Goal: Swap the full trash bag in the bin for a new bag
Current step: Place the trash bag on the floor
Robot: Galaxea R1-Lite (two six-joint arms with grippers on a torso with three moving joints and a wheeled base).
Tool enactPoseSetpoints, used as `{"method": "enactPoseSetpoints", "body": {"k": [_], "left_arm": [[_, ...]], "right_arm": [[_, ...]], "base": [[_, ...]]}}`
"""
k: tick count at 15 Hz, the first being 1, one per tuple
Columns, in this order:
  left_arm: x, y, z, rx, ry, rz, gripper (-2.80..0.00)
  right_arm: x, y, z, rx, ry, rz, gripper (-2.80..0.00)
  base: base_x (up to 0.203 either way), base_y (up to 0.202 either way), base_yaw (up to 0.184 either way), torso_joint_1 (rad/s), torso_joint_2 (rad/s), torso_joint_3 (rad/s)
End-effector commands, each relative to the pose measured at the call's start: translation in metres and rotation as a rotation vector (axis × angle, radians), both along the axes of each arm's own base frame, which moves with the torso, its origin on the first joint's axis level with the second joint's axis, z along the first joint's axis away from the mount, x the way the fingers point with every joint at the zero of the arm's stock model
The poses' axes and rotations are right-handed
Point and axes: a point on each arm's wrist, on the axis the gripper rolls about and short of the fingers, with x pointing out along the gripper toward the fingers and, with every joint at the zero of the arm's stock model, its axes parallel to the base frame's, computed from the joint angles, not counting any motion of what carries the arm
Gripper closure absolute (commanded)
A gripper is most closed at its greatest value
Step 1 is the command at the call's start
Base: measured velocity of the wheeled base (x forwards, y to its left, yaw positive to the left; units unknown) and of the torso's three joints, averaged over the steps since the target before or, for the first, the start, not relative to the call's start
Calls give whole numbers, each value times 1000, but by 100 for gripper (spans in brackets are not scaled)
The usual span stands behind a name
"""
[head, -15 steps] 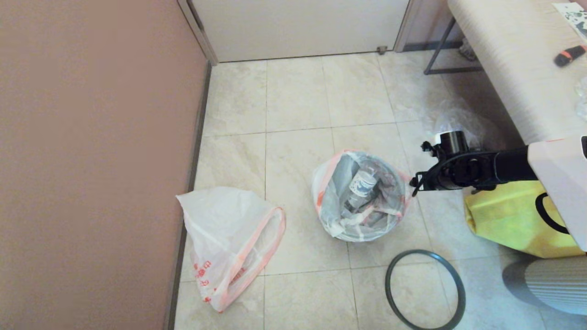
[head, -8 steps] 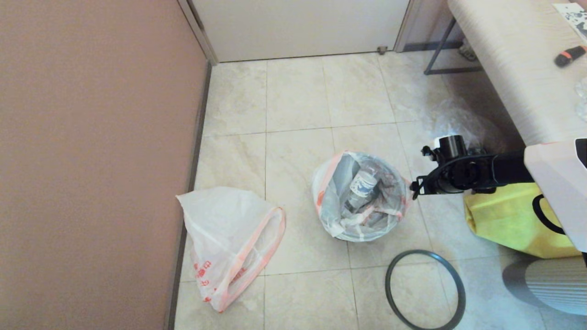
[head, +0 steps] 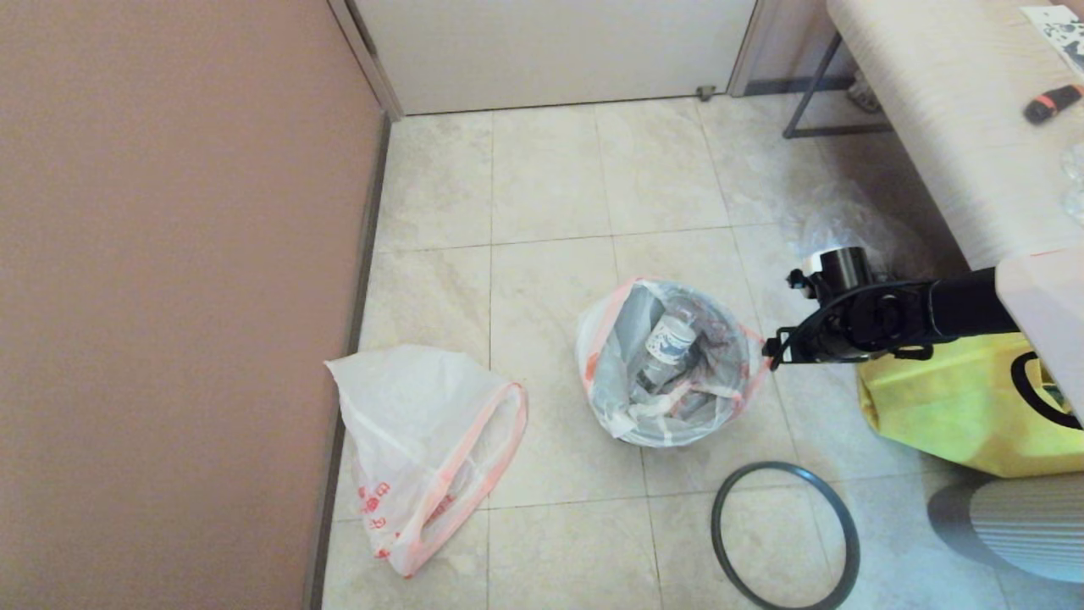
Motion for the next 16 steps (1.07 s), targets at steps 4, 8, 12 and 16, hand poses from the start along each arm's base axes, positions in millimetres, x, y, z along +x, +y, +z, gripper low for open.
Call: {"method": "enactPoseSetpoints", "body": {"k": [4,8,12,16], "left_arm": [[1,0,-4,0,13,0,0],[1,0,-4,0,13,0,0],[1,0,-4,0,13,0,0],[1,0,-4,0,13,0,0]], "right_arm": [[7,-2,-10,-3,6,-5,-280],[20,-1,-23,-2,5,-6,-280],[30,3,-42,2,22,-1,-280],[32,16,-52,44,34,34,-280]], "base": [[0,0,0,0,0,0],[0,0,0,0,0,0],[0,0,0,0,0,0],[0,0,0,0,0,0]]}}
